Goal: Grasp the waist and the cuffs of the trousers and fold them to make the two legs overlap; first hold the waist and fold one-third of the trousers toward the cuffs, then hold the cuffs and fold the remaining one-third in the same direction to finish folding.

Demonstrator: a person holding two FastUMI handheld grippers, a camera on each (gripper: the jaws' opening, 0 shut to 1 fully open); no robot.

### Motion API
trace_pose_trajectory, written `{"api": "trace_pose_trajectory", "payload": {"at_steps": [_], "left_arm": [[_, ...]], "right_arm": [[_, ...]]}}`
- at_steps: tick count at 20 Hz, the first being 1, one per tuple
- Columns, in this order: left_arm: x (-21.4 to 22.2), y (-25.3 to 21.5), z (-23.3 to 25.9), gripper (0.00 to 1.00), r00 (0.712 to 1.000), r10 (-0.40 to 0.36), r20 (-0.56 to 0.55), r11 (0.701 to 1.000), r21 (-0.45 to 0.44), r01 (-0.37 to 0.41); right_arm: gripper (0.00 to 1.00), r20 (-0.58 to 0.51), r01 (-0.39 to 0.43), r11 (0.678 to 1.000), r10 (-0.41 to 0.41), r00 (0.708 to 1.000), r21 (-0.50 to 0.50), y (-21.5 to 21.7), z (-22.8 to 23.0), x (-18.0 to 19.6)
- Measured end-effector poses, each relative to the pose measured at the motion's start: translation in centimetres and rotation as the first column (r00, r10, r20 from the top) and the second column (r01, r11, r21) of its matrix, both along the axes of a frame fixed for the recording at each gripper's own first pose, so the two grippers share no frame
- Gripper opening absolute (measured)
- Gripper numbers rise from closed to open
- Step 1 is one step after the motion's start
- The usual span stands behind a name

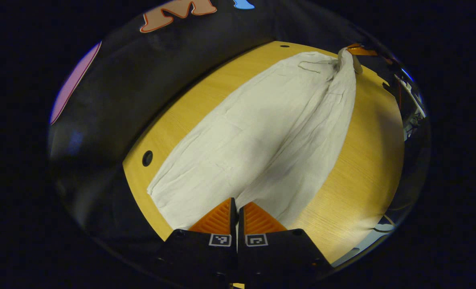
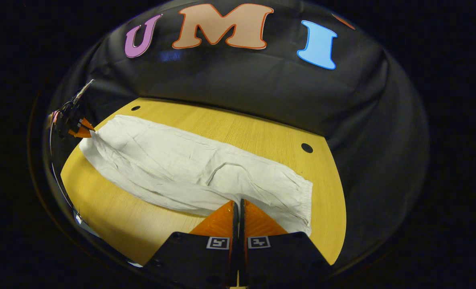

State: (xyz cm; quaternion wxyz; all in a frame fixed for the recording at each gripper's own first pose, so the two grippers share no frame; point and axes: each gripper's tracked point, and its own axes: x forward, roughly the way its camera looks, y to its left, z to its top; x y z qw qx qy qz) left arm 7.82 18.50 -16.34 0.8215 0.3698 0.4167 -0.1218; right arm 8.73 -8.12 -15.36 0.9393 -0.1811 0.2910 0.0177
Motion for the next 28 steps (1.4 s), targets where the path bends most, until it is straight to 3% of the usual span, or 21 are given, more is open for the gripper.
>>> {"api": "trace_pose_trajectory", "payload": {"at_steps": [7, 15, 19, 20, 21, 22, 23, 24, 25, 27, 28], "left_arm": [[5.0, 0.9, 4.2, 0.00, 0.966, 0.090, 0.243, 0.992, 0.061, -0.108], [4.5, 3.4, 1.1, 0.00, 0.944, 0.241, 0.226, 0.970, -0.021, -0.243], [5.0, 2.9, 1.8, 0.00, 0.907, 0.294, 0.301, 0.955, -0.058, -0.290], [5.0, 2.5, 1.6, 0.00, 0.898, 0.318, 0.303, 0.948, -0.089, -0.306], [4.8, 1.4, 1.1, 0.17, 0.895, 0.336, 0.293, 0.941, -0.125, -0.313], [4.8, 0.3, 1.0, 0.39, 0.888, 0.351, 0.297, 0.934, -0.169, -0.313], [5.2, -0.2, 0.9, 0.60, 0.874, 0.368, 0.317, 0.926, -0.211, -0.313], [5.8, -0.9, 1.3, 0.69, 0.854, 0.383, 0.353, 0.916, -0.269, -0.300], [6.1, -1.8, 1.9, 0.77, 0.840, 0.389, 0.378, 0.906, -0.322, -0.275], [5.7, -3.8, 3.4, 0.78, 0.835, 0.387, 0.392, 0.889, -0.399, -0.224], [5.5, -4.4, 4.0, 0.79, 0.831, 0.387, 0.399, 0.878, -0.434, -0.201]], "right_arm": [[0.02, 0.109, 0.029, 0.997, -0.036, 0.993, 0.065, 0.8, 3.2, 7.2], [0.03, 0.024, 0.080, 0.982, -0.086, 0.996, 0.171, -0.4, -4.1, 16.4], [0.14, -0.021, 0.082, 0.968, -0.079, 0.997, 0.237, 0.4, -7.4, 18.8], [0.25, -0.028, 0.074, 0.953, -0.069, 0.997, 0.292, 1.4, -7.5, 19.0], [0.36, -0.040, 0.070, 0.936, -0.060, 0.997, 0.344, 2.6, -7.6, 18.8], [0.60, -0.026, 0.068, 0.925, -0.063, 0.998, 0.374, 3.3, -7.4, 19.1], [0.73, 0.000, 0.065, 0.923, -0.070, 0.998, 0.380, 3.1, -6.8, 19.5], [0.99, 0.016, 0.064, 0.922, -0.076, 0.997, 0.381, 3.0, -6.1, 19.3], [0.96, 0.037, 0.067, 0.924, -0.087, 0.996, 0.376, 2.6, -5.2, 19.1], [0.97, 0.086, 0.070, 0.922, -0.111, 0.990, 0.382, 1.7, -2.4, 18.1], [0.92, 0.110, 0.079, 0.918, -0.131, 0.985, 0.389, 0.7, -1.0, 17.3]]}}
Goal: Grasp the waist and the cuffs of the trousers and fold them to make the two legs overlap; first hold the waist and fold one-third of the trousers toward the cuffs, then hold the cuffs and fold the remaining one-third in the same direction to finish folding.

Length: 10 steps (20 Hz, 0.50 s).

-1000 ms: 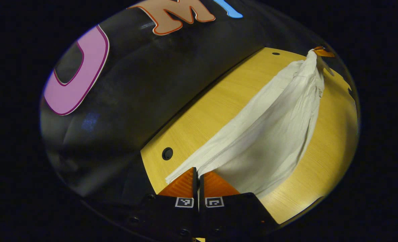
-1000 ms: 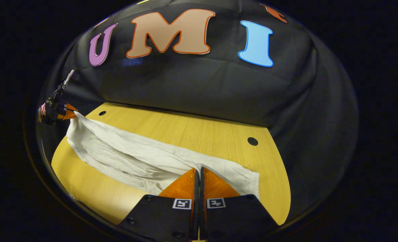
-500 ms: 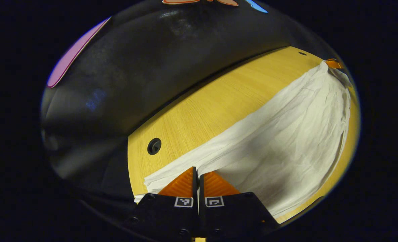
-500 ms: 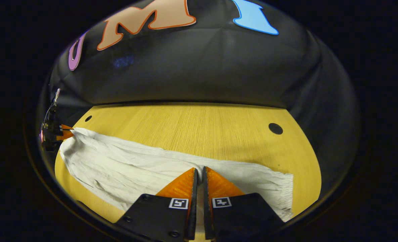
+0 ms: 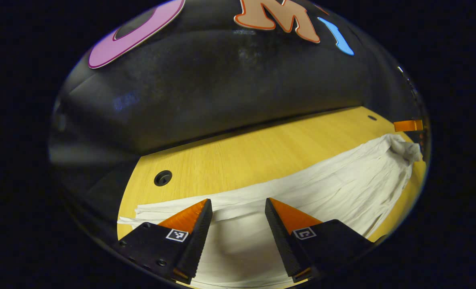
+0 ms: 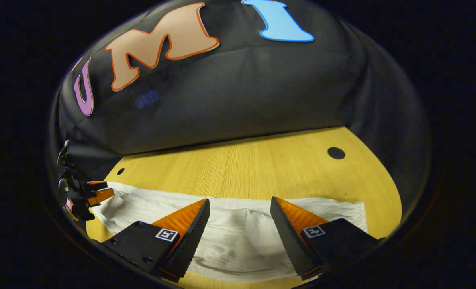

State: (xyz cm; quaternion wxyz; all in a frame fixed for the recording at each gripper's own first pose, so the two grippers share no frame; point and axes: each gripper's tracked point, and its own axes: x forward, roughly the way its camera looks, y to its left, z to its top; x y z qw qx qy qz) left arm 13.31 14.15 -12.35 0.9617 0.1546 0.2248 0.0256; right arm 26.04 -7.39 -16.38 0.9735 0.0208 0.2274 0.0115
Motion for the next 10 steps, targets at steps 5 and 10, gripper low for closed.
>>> {"api": "trace_pose_trajectory", "payload": {"at_steps": [5, 10], "left_arm": [[-0.1, -0.4, 1.6, 0.80, 0.995, -0.005, 0.099, 0.992, -0.127, 0.018], [0.0, -1.5, 1.5, 0.93, 0.991, 0.029, 0.128, 0.967, -0.255, 0.004]], "right_arm": [[0.96, 0.088, 0.183, 0.982, -0.186, 0.979, 0.040, -9.0, 4.9, -6.8], [0.96, 0.044, 0.306, 0.946, -0.312, 0.949, 0.111, -16.9, 3.6, -12.8]]}}
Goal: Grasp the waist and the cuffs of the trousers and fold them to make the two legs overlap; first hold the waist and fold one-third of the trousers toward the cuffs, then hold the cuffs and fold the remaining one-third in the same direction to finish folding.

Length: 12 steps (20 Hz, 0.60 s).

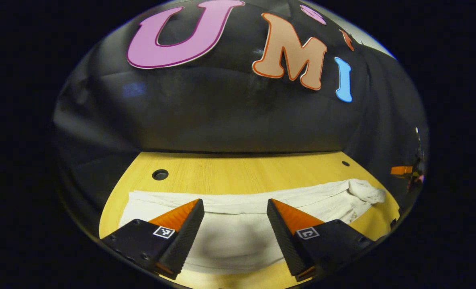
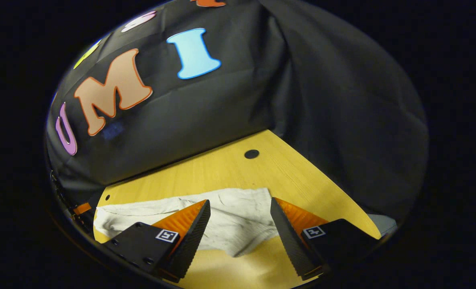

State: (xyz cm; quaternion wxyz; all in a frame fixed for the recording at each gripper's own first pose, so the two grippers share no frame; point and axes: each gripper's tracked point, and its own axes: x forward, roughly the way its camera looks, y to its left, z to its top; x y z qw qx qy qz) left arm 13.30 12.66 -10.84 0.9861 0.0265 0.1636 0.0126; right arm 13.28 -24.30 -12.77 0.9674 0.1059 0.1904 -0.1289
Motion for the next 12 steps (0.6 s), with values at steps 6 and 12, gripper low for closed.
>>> {"api": "trace_pose_trajectory", "payload": {"at_steps": [6, 12], "left_arm": [[0.2, -0.1, 1.6, 0.94, 0.999, 0.047, 0.011, 0.999, 0.009, -0.047], [-3.2, -0.8, 2.1, 0.95, 0.992, 0.123, 0.017, 0.992, -0.039, -0.122]], "right_arm": [[0.97, -0.133, 0.037, 0.999, -0.033, 0.991, 0.033, -4.4, -7.1, -3.3], [0.92, -0.194, -0.032, 0.999, 0.038, 0.980, 0.034, -4.2, -9.9, -2.6]]}}
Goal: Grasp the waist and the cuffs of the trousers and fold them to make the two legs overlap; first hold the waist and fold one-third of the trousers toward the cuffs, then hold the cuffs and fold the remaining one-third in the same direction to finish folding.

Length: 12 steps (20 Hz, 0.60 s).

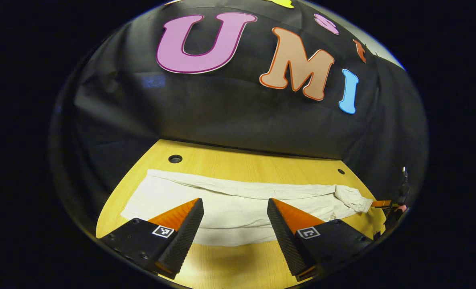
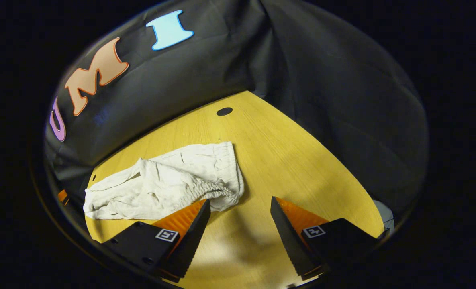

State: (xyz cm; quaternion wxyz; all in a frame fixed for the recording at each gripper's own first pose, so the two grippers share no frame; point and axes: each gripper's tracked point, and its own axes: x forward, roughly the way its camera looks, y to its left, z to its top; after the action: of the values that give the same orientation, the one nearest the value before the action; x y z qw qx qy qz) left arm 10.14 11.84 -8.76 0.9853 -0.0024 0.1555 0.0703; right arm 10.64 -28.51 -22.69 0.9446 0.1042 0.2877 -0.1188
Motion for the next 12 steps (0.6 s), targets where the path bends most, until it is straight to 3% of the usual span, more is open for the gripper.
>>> {"api": "trace_pose_trajectory", "payload": {"at_steps": [5, 6, 9, 10, 12], "left_arm": [[-1.8, -0.6, -0.3, 0.94, 0.999, 0.038, -0.001, 0.999, -0.006, -0.038], [-2.1, -0.7, -0.3, 0.94, 0.999, 0.043, -0.001, 0.999, -0.005, -0.043], [-2.7, -1.6, -0.6, 0.94, 0.999, 0.045, -0.004, 0.999, -0.005, -0.045], [-2.8, -1.9, -0.6, 0.95, 0.999, 0.044, -0.005, 0.999, -0.003, -0.044], [-3.3, -2.4, -0.5, 0.94, 0.999, 0.041, -0.003, 0.999, 0.005, -0.041]], "right_arm": [[0.97, 0.021, -0.026, 0.997, 0.024, 0.999, 0.066, 0.6, -0.1, 0.7], [0.91, 0.027, -0.029, 0.996, 0.027, 0.999, 0.088, 0.8, -0.1, 0.9], [0.88, 0.039, -0.048, 0.992, 0.044, 0.998, 0.114, 0.9, 0.0, 1.3], [0.94, 0.032, -0.056, 0.992, 0.052, 0.998, 0.117, 1.0, -0.2, 1.3], [0.93, 0.006, -0.064, 0.989, 0.063, 0.998, 0.131, 1.3, -1.0, 1.5]]}}
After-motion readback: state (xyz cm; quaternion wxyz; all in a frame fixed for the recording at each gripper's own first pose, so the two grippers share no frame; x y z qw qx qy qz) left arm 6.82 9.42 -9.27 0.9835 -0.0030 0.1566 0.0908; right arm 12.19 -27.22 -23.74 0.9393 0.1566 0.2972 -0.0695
